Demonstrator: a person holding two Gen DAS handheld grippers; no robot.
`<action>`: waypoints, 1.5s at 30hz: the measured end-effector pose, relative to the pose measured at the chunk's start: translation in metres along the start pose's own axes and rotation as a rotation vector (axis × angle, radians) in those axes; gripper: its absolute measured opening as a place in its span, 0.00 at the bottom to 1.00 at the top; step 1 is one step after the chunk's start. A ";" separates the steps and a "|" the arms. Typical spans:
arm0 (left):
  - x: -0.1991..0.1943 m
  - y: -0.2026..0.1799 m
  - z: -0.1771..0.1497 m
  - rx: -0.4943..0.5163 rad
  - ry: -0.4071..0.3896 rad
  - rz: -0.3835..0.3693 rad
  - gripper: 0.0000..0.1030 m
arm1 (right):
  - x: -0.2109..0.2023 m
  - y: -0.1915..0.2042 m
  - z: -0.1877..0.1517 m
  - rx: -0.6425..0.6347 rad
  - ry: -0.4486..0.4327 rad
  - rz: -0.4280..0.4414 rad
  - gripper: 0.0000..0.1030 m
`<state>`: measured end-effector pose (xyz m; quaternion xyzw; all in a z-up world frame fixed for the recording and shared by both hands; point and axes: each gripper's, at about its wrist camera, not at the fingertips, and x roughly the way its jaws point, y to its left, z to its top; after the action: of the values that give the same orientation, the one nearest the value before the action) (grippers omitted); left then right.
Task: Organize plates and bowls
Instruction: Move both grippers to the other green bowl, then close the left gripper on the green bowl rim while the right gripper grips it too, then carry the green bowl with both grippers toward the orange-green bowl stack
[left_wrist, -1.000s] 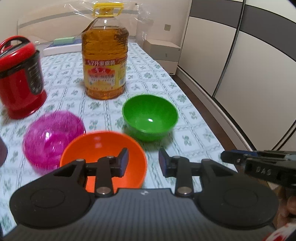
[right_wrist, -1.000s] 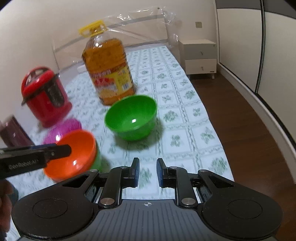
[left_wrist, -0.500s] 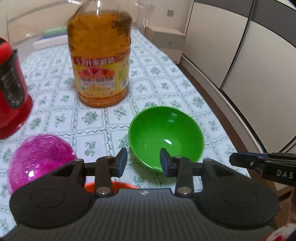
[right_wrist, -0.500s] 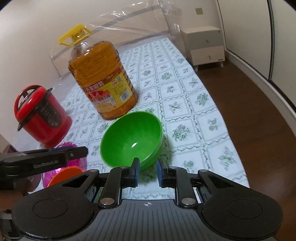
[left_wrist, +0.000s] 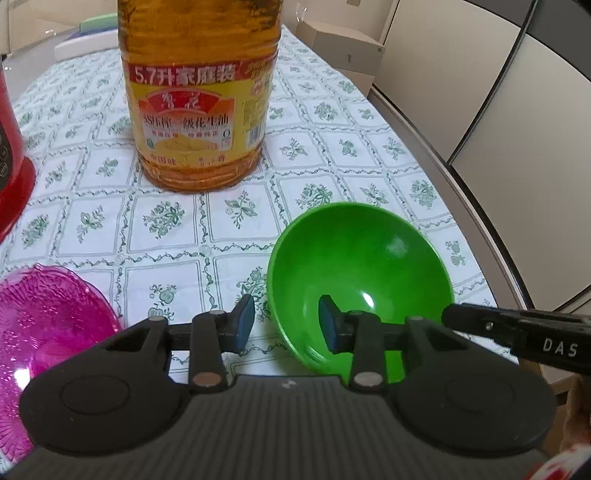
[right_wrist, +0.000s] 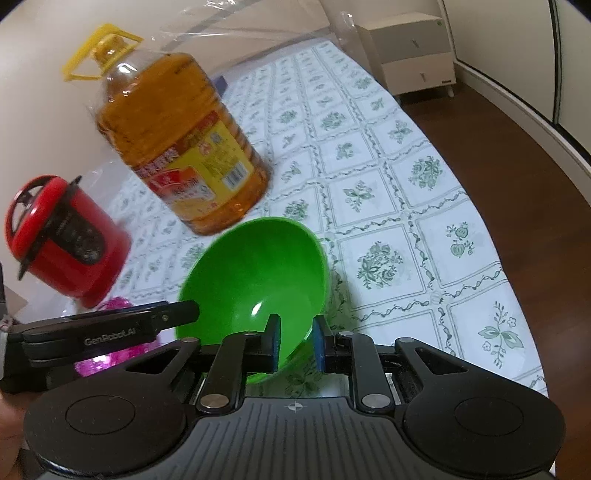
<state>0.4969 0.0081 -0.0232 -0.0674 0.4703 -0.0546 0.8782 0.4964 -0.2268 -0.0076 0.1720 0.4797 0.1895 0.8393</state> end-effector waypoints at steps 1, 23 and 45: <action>0.003 0.001 0.000 -0.006 0.008 -0.002 0.32 | 0.002 0.000 0.001 -0.004 -0.007 -0.005 0.19; 0.012 -0.003 -0.002 0.001 0.034 -0.015 0.13 | 0.033 -0.008 0.008 -0.003 0.024 -0.063 0.14; -0.141 -0.088 -0.131 -0.008 -0.051 -0.145 0.13 | -0.159 0.006 -0.116 -0.041 -0.094 -0.144 0.14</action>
<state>0.3068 -0.0650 0.0351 -0.1063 0.4418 -0.1144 0.8834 0.3203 -0.2862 0.0575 0.1286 0.4469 0.1299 0.8757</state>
